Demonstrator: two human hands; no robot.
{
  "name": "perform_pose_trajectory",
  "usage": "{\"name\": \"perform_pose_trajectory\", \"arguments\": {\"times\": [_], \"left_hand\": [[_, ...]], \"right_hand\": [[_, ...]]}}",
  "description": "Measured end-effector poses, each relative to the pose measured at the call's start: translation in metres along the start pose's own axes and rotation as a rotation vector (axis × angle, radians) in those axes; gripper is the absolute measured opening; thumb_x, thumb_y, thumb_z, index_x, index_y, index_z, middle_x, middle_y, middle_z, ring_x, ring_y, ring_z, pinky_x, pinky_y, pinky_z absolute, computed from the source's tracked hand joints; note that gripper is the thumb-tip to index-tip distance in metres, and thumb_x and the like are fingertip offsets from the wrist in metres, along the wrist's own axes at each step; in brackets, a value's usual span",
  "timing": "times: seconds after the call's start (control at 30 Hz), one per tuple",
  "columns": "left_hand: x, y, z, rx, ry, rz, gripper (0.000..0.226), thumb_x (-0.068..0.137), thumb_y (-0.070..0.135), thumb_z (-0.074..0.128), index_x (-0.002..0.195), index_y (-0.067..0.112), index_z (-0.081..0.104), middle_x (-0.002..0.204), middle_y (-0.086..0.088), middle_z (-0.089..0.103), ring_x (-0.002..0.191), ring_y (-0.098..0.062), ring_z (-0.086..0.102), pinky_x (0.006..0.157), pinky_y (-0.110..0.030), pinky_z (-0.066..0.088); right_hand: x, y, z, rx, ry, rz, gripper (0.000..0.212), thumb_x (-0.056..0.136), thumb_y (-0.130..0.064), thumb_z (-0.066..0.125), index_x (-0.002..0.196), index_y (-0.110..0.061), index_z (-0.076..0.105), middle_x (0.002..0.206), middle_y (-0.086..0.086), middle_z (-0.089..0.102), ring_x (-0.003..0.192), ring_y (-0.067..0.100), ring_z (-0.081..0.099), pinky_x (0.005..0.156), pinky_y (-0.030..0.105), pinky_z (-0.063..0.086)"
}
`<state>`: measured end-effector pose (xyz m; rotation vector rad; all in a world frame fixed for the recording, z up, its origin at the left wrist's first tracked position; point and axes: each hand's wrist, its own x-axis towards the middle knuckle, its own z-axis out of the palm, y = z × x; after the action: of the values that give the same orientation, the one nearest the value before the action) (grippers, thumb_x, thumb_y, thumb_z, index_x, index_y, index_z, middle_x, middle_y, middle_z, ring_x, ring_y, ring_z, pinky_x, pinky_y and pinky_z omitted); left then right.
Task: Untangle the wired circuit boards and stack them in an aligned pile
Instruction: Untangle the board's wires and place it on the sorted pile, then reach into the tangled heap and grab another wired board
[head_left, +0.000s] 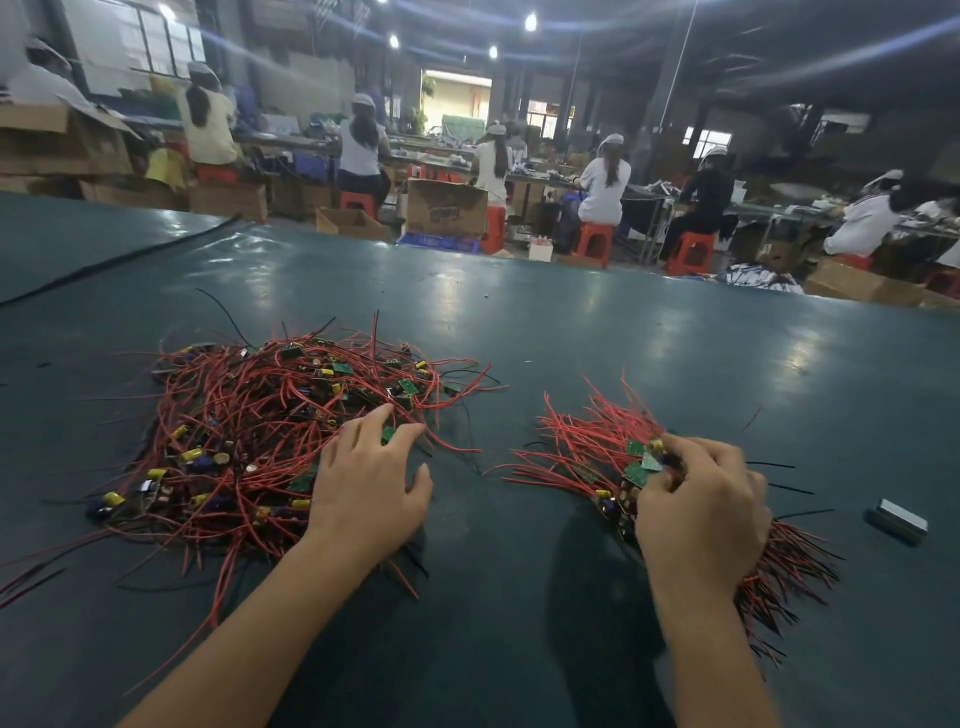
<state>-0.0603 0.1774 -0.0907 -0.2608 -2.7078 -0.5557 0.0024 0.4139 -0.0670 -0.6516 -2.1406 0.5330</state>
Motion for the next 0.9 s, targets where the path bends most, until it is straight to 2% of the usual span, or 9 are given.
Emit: {"name": "perform_pose_trajectory", "arguments": {"times": [0.13, 0.23, 0.33, 0.5, 0.6, 0.67, 0.77, 0.83, 0.9], "left_hand": [[0.003, -0.009, 0.006, 0.133, -0.24, -0.166, 0.057, 0.095, 0.051, 0.042, 0.148, 0.03, 0.031, 0.161, -0.013, 0.014, 0.145, -0.034, 0.018, 0.117, -0.045, 0.018], [0.006, -0.011, 0.006, 0.149, -0.217, -0.146, 0.052, 0.094, 0.048, 0.044, 0.141, 0.026, 0.041, 0.146, -0.008, 0.038, 0.132, -0.031, 0.036, 0.111, -0.042, 0.029], [0.009, -0.016, 0.005, 0.034, -0.138, -0.09, 0.041, 0.093, 0.032, 0.05, 0.132, 0.02, 0.054, 0.122, -0.002, 0.054, 0.113, -0.024, 0.051, 0.097, -0.037, 0.041], [0.007, -0.014, 0.004, -0.037, -0.103, -0.089, 0.024, 0.093, 0.044, 0.055, 0.111, 0.029, 0.06, 0.106, 0.005, 0.059, 0.106, -0.021, 0.055, 0.091, -0.036, 0.044], [0.005, -0.013, 0.003, -0.143, -0.031, -0.079, 0.012, 0.09, 0.031, 0.061, 0.098, 0.032, 0.052, 0.09, 0.011, 0.058, 0.095, -0.019, 0.058, 0.089, -0.039, 0.046], [0.004, -0.009, 0.003, -0.325, 0.071, -0.025, 0.016, 0.089, 0.014, 0.063, 0.099, 0.025, 0.058, 0.087, 0.008, 0.06, 0.084, -0.015, 0.06, 0.082, -0.035, 0.05], [0.0, 0.005, -0.004, -0.543, 0.232, 0.137, 0.02, 0.087, 0.002, 0.067, 0.1, 0.018, 0.067, 0.09, 0.007, 0.063, 0.08, -0.003, 0.06, 0.072, -0.018, 0.049], [-0.004, 0.014, -0.006, -0.541, 0.302, 0.298, 0.019, 0.085, 0.003, 0.071, 0.1, 0.014, 0.07, 0.092, 0.008, 0.066, 0.08, -0.002, 0.061, 0.075, -0.028, 0.049], [-0.008, 0.02, -0.007, -0.472, 0.36, 0.463, 0.014, 0.085, 0.009, 0.07, 0.098, 0.013, 0.072, 0.093, 0.007, 0.069, 0.083, -0.005, 0.061, 0.08, -0.031, 0.046]], "right_hand": [[-0.012, -0.012, 0.009, -0.082, -0.102, -0.037, 0.038, 0.076, -0.006, 0.069, 0.11, -0.021, 0.075, 0.114, 0.002, 0.068, 0.11, 0.033, 0.052, 0.096, 0.042, 0.031], [-0.027, -0.027, 0.017, -0.011, -0.147, -0.144, 0.034, 0.075, -0.007, 0.07, 0.105, -0.02, 0.076, 0.106, 0.001, 0.07, 0.105, 0.031, 0.055, 0.095, 0.042, 0.033], [-0.04, -0.036, 0.024, 0.015, -0.21, -0.226, 0.027, 0.078, -0.01, 0.071, 0.103, -0.02, 0.077, 0.1, -0.001, 0.07, 0.099, 0.03, 0.058, 0.092, 0.042, 0.035], [-0.054, -0.048, 0.027, 0.064, -0.241, -0.31, 0.018, 0.08, -0.013, 0.074, 0.096, -0.02, 0.077, 0.093, -0.003, 0.07, 0.092, 0.028, 0.06, 0.087, 0.042, 0.04], [-0.058, -0.052, 0.027, 0.089, -0.263, -0.35, 0.016, 0.083, -0.016, 0.072, 0.098, -0.02, 0.077, 0.094, -0.004, 0.069, 0.093, 0.025, 0.06, 0.088, 0.041, 0.04], [-0.06, -0.054, 0.027, 0.107, -0.284, -0.367, 0.017, 0.085, -0.017, 0.07, 0.101, -0.02, 0.076, 0.096, -0.005, 0.069, 0.095, 0.024, 0.059, 0.089, 0.039, 0.039], [-0.061, -0.056, 0.027, 0.198, -0.339, -0.344, 0.02, 0.093, -0.026, 0.064, 0.11, -0.021, 0.073, 0.099, -0.008, 0.068, 0.096, 0.019, 0.06, 0.089, 0.036, 0.039], [-0.062, -0.059, 0.027, 0.394, -0.423, -0.238, 0.025, 0.098, -0.038, 0.056, 0.109, -0.022, 0.072, 0.096, -0.011, 0.068, 0.092, 0.01, 0.061, 0.088, 0.034, 0.044], [-0.062, -0.065, 0.026, 0.711, -0.522, -0.034, 0.04, 0.096, -0.049, 0.049, 0.094, -0.018, 0.073, 0.079, -0.002, 0.068, 0.075, 0.005, 0.061, 0.074, 0.03, 0.049]]}}
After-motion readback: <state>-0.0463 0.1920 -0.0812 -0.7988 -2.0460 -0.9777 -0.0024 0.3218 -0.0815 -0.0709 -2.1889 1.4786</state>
